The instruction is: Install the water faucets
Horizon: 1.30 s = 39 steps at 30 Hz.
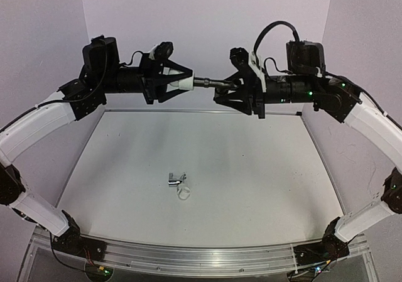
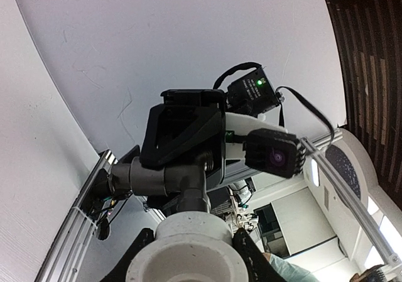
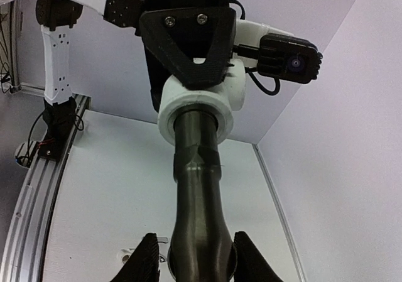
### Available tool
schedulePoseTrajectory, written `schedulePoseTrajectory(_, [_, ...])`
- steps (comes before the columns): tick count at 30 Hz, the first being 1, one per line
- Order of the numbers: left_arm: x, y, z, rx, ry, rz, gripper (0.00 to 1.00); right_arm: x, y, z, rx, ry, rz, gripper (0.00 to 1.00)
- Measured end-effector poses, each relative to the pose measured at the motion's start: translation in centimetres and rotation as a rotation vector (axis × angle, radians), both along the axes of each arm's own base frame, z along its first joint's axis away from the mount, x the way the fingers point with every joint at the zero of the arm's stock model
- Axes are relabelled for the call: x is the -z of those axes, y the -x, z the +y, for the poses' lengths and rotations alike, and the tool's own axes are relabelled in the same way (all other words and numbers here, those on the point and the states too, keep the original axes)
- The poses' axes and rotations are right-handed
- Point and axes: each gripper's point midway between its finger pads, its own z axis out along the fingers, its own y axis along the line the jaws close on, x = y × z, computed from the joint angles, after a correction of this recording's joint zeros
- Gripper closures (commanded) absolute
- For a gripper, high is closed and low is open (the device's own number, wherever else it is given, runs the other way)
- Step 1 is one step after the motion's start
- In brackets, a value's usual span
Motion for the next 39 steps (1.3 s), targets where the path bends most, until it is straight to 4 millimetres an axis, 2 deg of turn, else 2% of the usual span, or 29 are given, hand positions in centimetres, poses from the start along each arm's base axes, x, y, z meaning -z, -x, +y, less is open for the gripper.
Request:
schedulePoseTrajectory(4, [-0.6,0.4,0.3,-0.004,0.017,-0.064,1.0,-0.8,1.0,0.1,-0.033,-0.047,0.135,0.72])
schedulePoseTrajectory(7, [-1.1,0.9,0.7,-0.018,0.024,-0.132,1.0,-1.1,1.7,0.4,-0.071,-0.075,0.251,0.66])
schedulePoseTrajectory(8, [-1.1,1.0,0.8,-0.023,0.023,-0.152,1.0,-1.2,2.0,0.5,-0.085,-0.082,0.294,0.6])
schedulePoseTrajectory(9, [-1.2,1.1,0.8,-0.028,0.024,-0.167,1.0,-1.2,2.3,0.6,-0.1,-0.087,0.332,0.46])
schedulePoseTrajectory(11, [-1.3,1.0,1.0,-0.044,0.022,-0.187,1.0,-1.1,2.9,0.7,-0.127,-0.091,0.402,0.25])
schedulePoseTrajectory(13, [-1.2,0.7,1.0,-0.062,0.012,-0.182,1.0,-1.1,3.3,0.7,-0.142,-0.092,0.457,0.11])
schedulePoseTrajectory(15, [-1.0,0.3,1.0,-0.073,0.004,-0.161,1.0,-1.1,3.4,0.6,-0.141,-0.092,0.47,0.04])
schedulePoseTrajectory(18, [-0.4,-0.2,0.8,-0.076,-0.011,-0.104,1.0,-1.5,2.8,0.3,-0.113,-0.097,0.423,0.02])
schedulePoseTrajectory(22, [0.2,-0.8,0.5,-0.076,-0.028,-0.012,1.0,-2.9,2.1,-0.8,-0.047,-0.108,0.261,0.02])
schedulePoseTrajectory(24, [0.3,-0.9,0.6,-0.075,-0.032,0.034,1.0,-4.2,2.0,-2.0,-0.011,-0.118,0.137,0.02])
schedulePoseTrajectory(31, [0.4,-0.8,0.5,-0.05,-0.036,0.18,1.0,-8.3,3.7,-6.9,0.078,-0.162,-0.329,0.02])
schedulePoseTrajectory(35, [0.9,-0.7,0.0,-0.012,-0.046,0.256,1.0,-7.5,2.6,-8.0,0.154,-0.105,-0.584,0.02])
schedulePoseTrajectory(39, [1.7,-1.0,-0.7,0.019,-0.062,0.334,1.0,-4.5,0.5,-7.0,0.18,0.006,-0.751,0.02])
